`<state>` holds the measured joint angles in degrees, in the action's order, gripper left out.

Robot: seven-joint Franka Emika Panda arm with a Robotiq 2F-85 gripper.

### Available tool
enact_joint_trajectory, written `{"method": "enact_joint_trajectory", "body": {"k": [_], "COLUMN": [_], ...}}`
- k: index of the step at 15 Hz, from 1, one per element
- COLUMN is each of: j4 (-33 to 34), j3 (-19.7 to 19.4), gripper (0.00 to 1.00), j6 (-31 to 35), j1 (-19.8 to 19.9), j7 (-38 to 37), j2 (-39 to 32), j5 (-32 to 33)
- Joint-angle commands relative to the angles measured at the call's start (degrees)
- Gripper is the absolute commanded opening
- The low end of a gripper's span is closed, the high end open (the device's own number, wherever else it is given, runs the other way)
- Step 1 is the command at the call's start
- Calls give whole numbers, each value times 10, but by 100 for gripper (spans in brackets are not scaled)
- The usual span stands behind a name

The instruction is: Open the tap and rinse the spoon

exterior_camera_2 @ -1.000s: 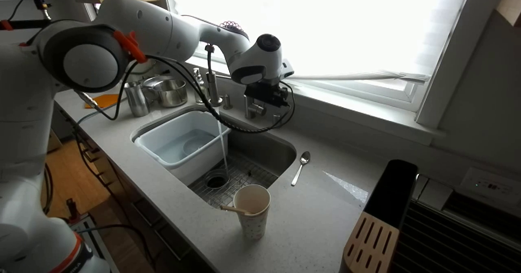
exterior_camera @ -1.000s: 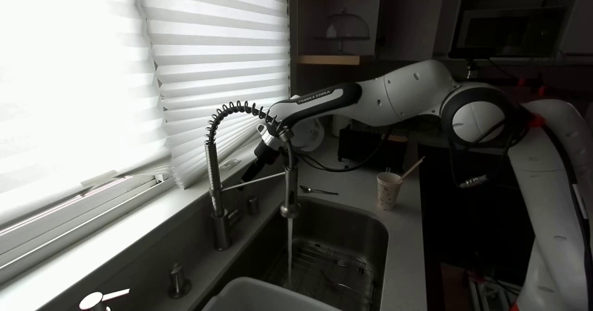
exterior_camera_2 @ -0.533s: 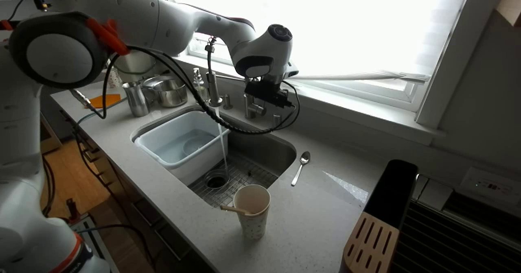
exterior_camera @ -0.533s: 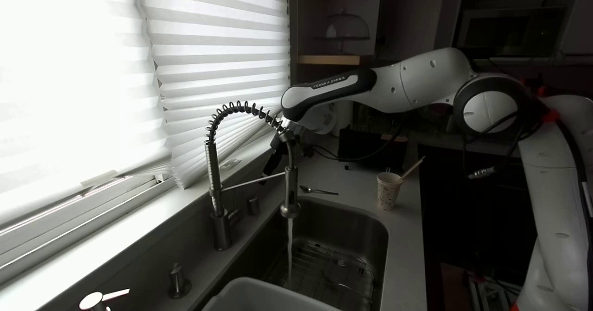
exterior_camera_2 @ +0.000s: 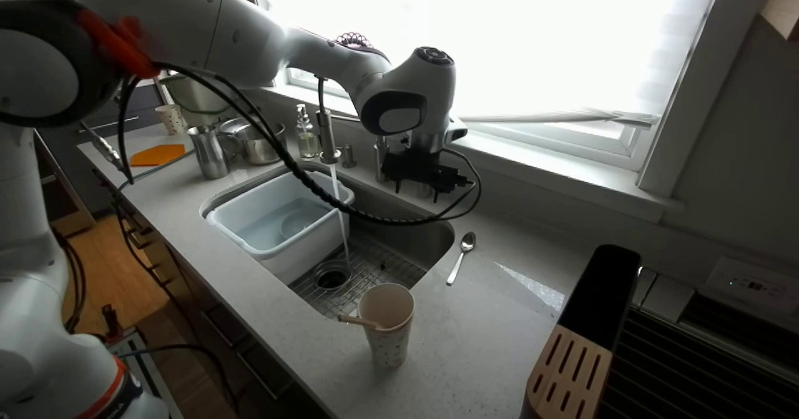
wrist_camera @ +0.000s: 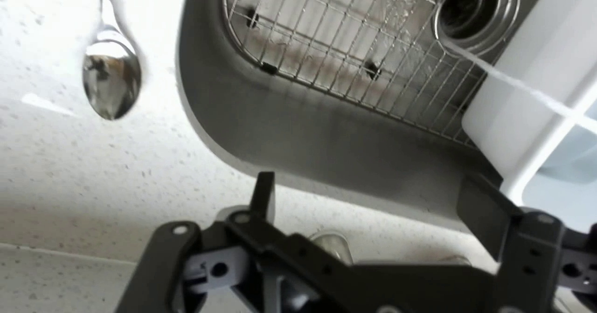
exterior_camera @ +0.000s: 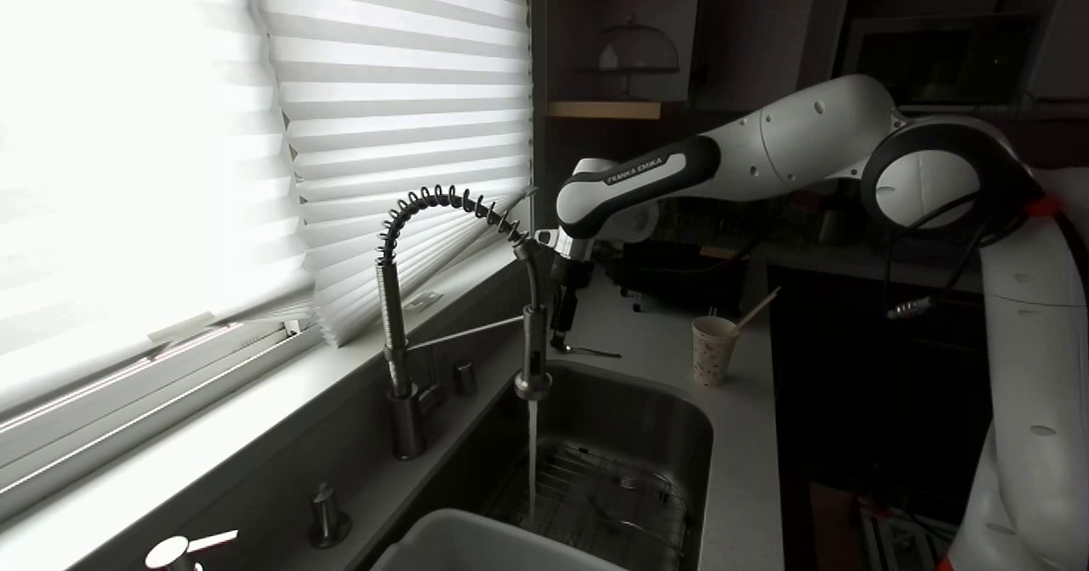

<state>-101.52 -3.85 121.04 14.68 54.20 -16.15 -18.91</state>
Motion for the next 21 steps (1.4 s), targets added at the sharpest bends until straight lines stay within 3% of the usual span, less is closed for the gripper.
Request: {"method": "enact_joint_trajectory", "body": {"k": [1,7,8,10,21], "j4": [-86,-170,-127,-146,-147], "j3": [-18,-53,-48,-53,-59], "gripper": [100,100,100,100,100], "j6": [43,160,114,144,169], "j1": [9,26,21,26,43], "j7": [42,62,51,53,75], "j2": [46,73,51,57,47], "j5": [33,25,26,26,3]}}
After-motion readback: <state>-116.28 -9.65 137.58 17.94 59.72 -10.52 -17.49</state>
